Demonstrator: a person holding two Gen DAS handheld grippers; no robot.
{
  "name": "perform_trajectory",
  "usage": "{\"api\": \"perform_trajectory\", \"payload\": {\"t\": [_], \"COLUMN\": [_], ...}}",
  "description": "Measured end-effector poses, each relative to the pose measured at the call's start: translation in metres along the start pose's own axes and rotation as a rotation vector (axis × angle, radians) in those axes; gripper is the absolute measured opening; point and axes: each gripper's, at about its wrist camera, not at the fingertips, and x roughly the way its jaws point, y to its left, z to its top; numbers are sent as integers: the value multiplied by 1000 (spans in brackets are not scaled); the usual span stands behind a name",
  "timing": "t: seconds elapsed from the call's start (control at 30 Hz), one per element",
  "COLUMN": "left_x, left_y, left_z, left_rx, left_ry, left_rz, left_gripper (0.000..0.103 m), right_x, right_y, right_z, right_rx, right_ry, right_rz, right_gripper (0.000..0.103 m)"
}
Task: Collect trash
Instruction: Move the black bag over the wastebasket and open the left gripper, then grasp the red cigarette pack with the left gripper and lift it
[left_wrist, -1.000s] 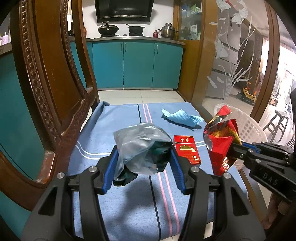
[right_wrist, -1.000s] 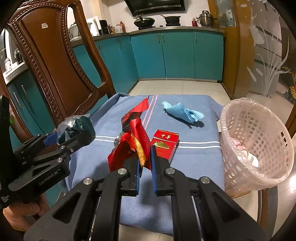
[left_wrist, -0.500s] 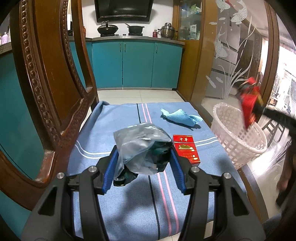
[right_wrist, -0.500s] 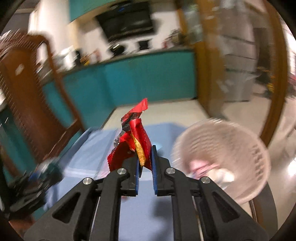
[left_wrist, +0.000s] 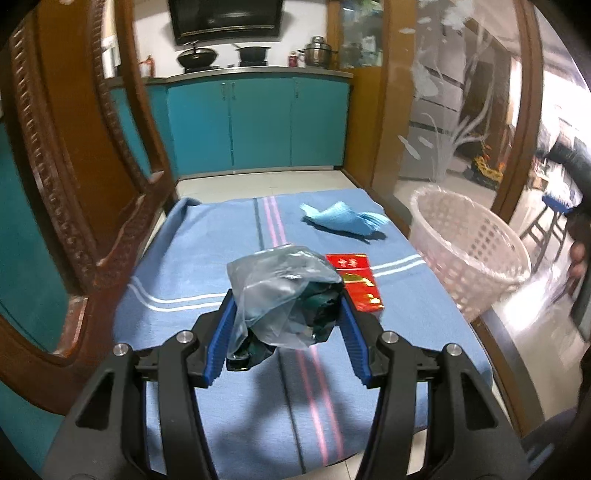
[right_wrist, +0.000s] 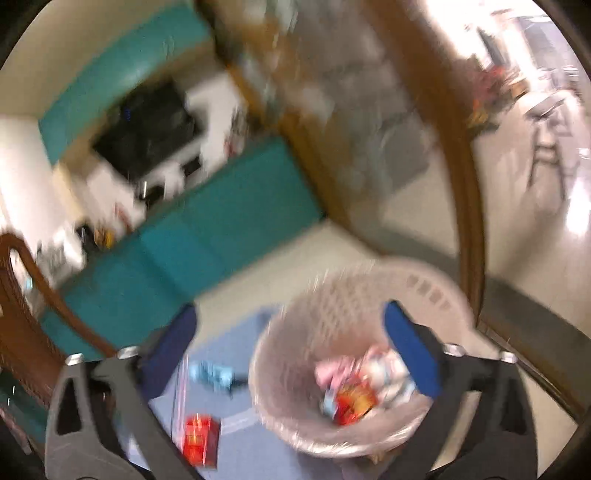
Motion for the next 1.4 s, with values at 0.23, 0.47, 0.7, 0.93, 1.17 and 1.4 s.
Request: {"api": "perform_trajectory", "payload": {"t": [0.23, 0.47, 0.7, 0.93, 1.17, 1.4], "left_x": [27, 83, 79, 19, 36, 61], "left_y": [-104, -201, -139, -22, 0, -15], "left_z": [53, 114, 77, 17, -27, -15], "left_rx": [89, 131, 79, -36, -75, -95], "left_ry": [27, 58, 113, 65, 156, 183], "left_rz": [-227, -325, -220, -54, -55, -91], "left_gripper": [54, 94, 94, 95, 96, 96], "right_x": [-15, -13, -1, 13, 13, 21], "right_y": [-34, -35, -16, 41, 77, 91], "right_z": [8, 9, 2, -30, -54, -62], "right_rx": [151, 156, 90, -93, -170, -212], "right_ry": [-61, -47, 33, 152, 194, 204], "right_rz": [-27, -12, 21, 68, 101, 102], "right_gripper": [100, 100, 100, 100, 100, 100]}}
